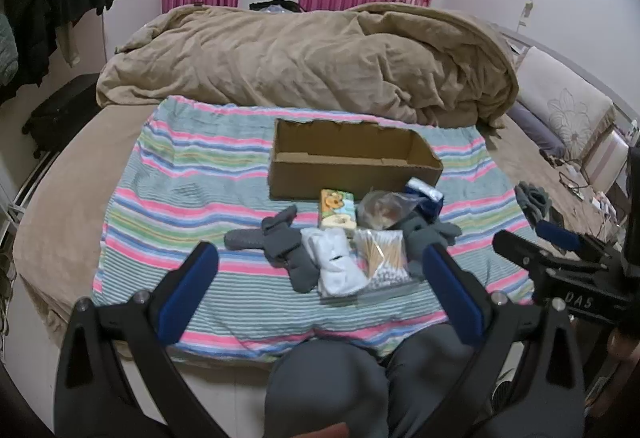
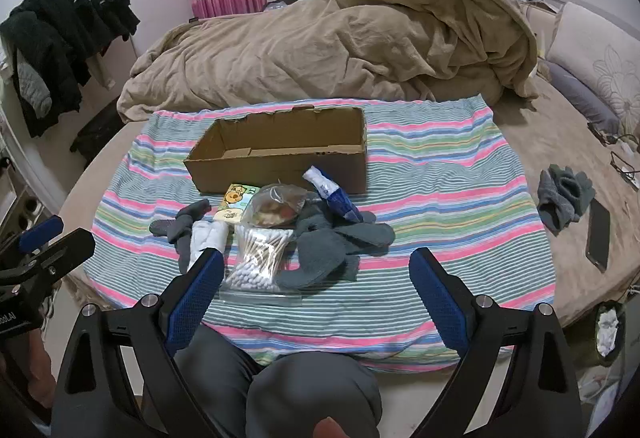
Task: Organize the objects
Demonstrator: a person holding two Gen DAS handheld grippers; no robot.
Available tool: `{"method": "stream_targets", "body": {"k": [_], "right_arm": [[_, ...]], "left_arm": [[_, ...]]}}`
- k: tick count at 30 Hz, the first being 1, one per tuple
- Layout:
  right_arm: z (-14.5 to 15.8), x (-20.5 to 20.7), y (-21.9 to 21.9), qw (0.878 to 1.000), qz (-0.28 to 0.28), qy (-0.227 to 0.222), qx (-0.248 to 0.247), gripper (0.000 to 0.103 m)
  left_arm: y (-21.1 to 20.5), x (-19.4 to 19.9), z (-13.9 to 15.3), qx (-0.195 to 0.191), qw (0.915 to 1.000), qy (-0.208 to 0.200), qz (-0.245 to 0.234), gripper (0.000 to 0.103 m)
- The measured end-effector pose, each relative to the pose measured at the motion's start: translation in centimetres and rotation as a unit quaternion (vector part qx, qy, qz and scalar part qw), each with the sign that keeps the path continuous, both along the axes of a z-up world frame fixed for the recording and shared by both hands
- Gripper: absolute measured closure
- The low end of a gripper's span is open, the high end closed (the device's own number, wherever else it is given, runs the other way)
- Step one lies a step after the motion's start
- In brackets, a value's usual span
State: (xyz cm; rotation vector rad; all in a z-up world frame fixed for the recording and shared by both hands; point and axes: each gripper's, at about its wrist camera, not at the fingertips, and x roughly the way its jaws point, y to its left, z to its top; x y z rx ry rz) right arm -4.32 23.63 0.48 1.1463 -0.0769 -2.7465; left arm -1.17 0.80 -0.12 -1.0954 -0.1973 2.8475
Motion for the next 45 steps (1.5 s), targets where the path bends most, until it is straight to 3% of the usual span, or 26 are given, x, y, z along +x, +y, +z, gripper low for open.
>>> {"method": "stream_targets", "body": {"k": [45], "right_arm": [[-0.4,-0.6,-0.2,1.0,0.012,-0.009,-0.002,0.007]], "left_arm": [[-0.1,-1.0,-0.6,-0.005,0.9999,-0.014,0.005,0.0]]}}
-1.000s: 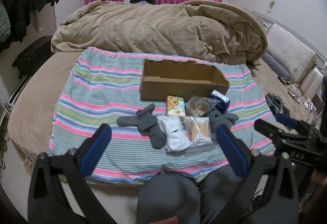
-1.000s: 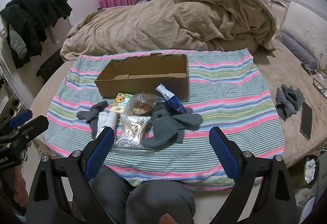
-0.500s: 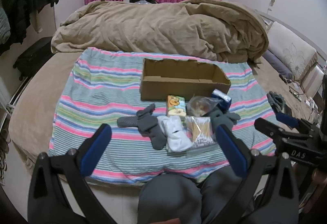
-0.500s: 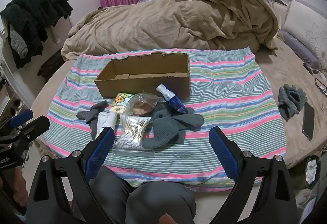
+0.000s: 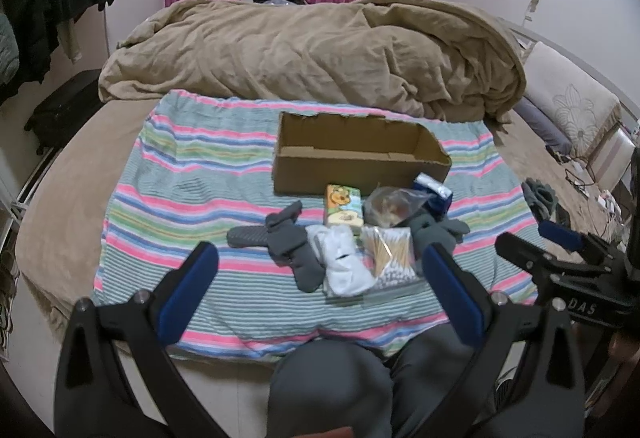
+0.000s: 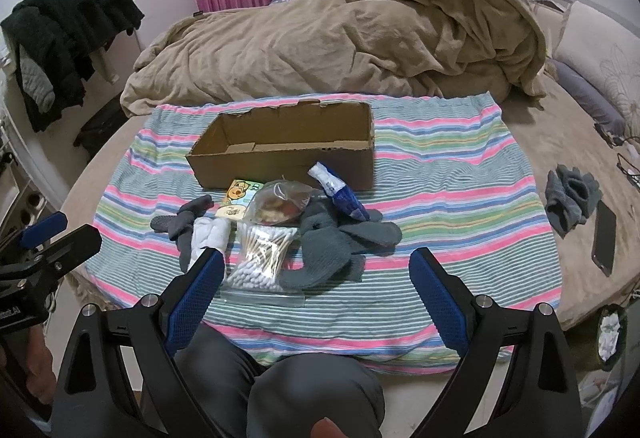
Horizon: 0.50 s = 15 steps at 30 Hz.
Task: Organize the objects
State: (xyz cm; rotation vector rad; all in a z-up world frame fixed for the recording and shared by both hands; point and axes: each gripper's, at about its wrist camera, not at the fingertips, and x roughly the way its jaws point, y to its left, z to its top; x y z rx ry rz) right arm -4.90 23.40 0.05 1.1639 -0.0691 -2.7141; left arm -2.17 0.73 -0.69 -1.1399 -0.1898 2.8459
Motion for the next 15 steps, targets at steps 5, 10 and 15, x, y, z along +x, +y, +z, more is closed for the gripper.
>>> {"method": "stream_targets", "body": {"k": [5,10,15], "right_arm": [[0.06,0.02,-0.08,1.0,-0.002,0.002,0.002,0.007],[0.42,-0.02,-0.16,1.0,0.001,0.003,0.003,0.007],[0.51,-0.03,-0.22,1.0,0.002,0.003,0.004,0.007]], "left_arm": [[0.13,0.01,0.22,0.003,1.0,0.001,-0.002,0.0],[0.14,0.0,0.22,0.002,1.0,0.001,-0.003,0.0],[0.08,-0.06,0.24,0.003,1.0,0.002,-0.003,0.0]]}}
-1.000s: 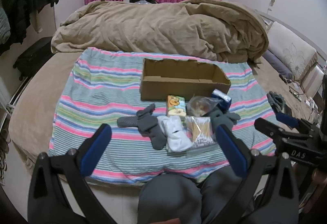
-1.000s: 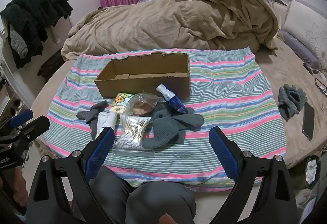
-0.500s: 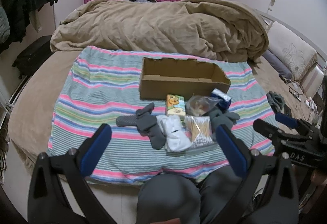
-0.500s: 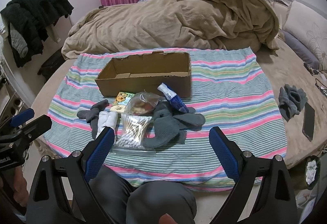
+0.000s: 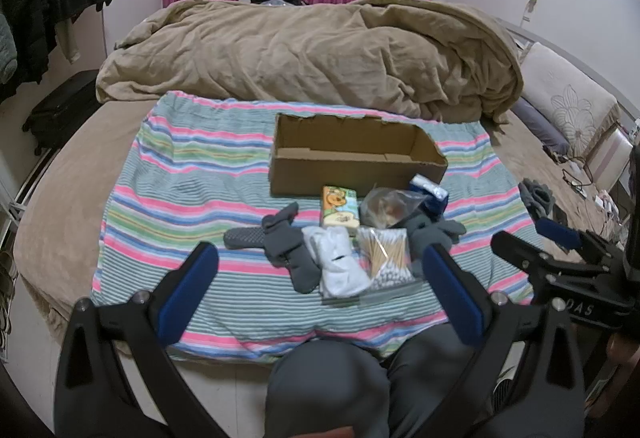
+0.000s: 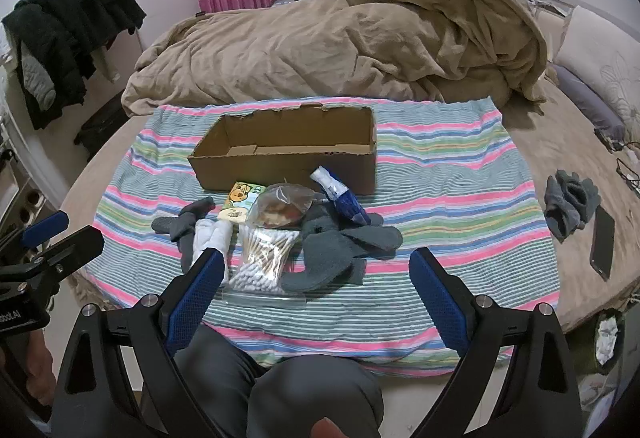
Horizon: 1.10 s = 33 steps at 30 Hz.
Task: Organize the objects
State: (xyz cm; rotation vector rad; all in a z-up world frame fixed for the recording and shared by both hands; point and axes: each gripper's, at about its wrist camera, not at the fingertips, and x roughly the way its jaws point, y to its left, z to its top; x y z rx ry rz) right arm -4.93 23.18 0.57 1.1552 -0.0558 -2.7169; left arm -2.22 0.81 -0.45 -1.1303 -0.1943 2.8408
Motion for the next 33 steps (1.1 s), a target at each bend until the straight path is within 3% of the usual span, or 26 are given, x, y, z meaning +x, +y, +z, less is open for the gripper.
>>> {"method": "stream_targets", "body": {"k": [22,33], "right_arm": [[-0.2,-0.2,-0.1,1.0,0.005,0.001,-0.003,0.007],[-1.0,-2.5,0.1,1.0,0.008,-0.005,-0.001,0.007]], "left_arm": [[0.7,-0.3,0.0,-0.004,1.0,0.003,-0.007,0.0],[0.4,-2.9,-2.0,-0.005,0.9998,-0.021,-0.004,0.0]]}}
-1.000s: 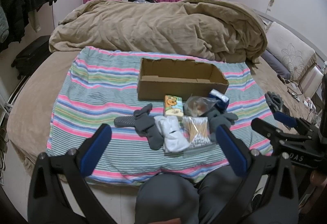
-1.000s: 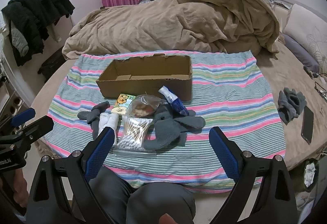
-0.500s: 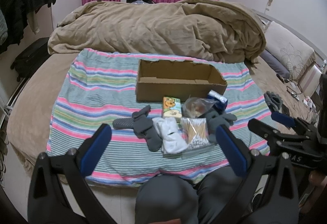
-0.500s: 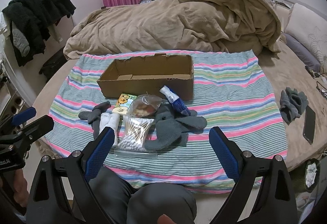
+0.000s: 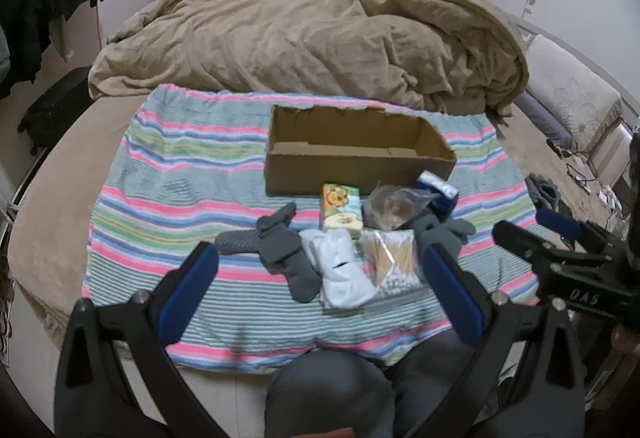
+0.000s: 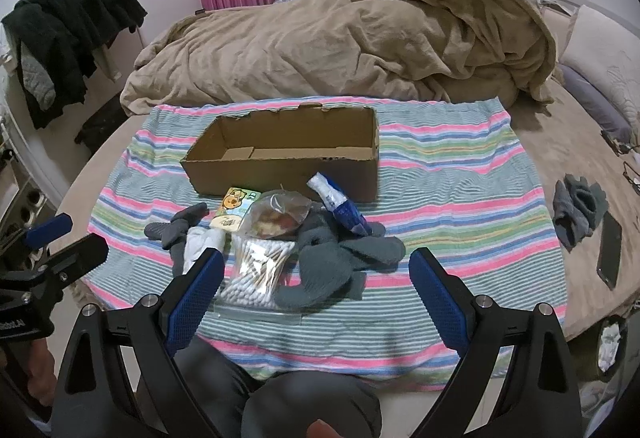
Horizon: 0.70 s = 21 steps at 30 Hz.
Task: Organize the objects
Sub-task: 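Grasp a grey glove with the left gripper while the right gripper grasps the other glove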
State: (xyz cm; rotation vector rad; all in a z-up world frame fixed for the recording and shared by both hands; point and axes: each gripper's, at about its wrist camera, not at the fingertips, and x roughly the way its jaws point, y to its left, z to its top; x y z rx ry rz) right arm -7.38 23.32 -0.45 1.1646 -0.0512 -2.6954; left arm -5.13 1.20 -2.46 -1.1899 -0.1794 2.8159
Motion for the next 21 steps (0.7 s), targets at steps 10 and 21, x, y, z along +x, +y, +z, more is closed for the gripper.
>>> {"method": "stream_targets", "body": {"k": [10,21], "right_arm": [[-2.5,-2.9,1.7,1.0,-0.013,-0.018,-0.002,0.007],[-7.0,-5.3,2.7,0.998,-0.011,-0.056,0.002,0.007]], "left_arm": [[-2.3,-3.4,-4.7,0.017,0.9989,-0.037,0.021,0.0],[-3.7,-6.3,-9.4,0.025,0.9967,-0.072,0.027,0.013]]}}
